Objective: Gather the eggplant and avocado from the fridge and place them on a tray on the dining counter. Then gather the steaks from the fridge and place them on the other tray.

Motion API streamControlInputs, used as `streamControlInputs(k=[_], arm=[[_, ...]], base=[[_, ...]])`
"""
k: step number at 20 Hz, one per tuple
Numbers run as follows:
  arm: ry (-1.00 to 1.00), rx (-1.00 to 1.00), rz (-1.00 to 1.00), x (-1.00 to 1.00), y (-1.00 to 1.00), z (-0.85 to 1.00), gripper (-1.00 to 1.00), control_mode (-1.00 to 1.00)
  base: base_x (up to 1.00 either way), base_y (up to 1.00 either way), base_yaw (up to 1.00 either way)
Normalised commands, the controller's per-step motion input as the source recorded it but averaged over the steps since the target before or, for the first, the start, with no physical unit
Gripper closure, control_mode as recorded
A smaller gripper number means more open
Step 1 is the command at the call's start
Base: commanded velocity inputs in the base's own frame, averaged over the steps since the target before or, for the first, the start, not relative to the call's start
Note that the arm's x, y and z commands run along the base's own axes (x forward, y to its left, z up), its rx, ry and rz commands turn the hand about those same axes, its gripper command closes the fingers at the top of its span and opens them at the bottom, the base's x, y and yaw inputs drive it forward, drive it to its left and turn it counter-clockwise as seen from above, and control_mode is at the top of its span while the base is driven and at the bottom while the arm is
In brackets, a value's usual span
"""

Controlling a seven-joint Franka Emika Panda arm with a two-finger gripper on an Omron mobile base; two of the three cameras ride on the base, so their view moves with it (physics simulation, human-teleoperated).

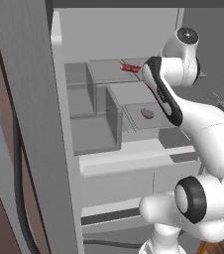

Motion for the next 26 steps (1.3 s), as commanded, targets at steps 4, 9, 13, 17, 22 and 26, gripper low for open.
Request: streamControlInputs(k=[4,9,13,17,22,26], arm=[[0.0,0.0,0.0,-1.0,0.18,0.0,1.0,-1.0],[0.0,0.03,-0.02,-0.94,0.0,0.0,1.0,-1.0],[0.0,0.05,-0.12,-0.9,0.0,0.0,1.0,-1.0],[0.0,0.1,-0.15,-0.77,0.01,-0.12,1.0,-1.0],[0.0,0.14,-0.06,-0.68,0.0,-0.18,1.0,-1.0],[0.06,0.03,0.0,-0.37,0.0,-0.04,1.0,-1.0]], base=[[0.0,0.0,0.0],[0.0,0.0,0.0],[0.0,0.0,0.0],[0.0,0.0,0.0],[0.0,0.0,0.0],[0.0,0.0,0.0]])
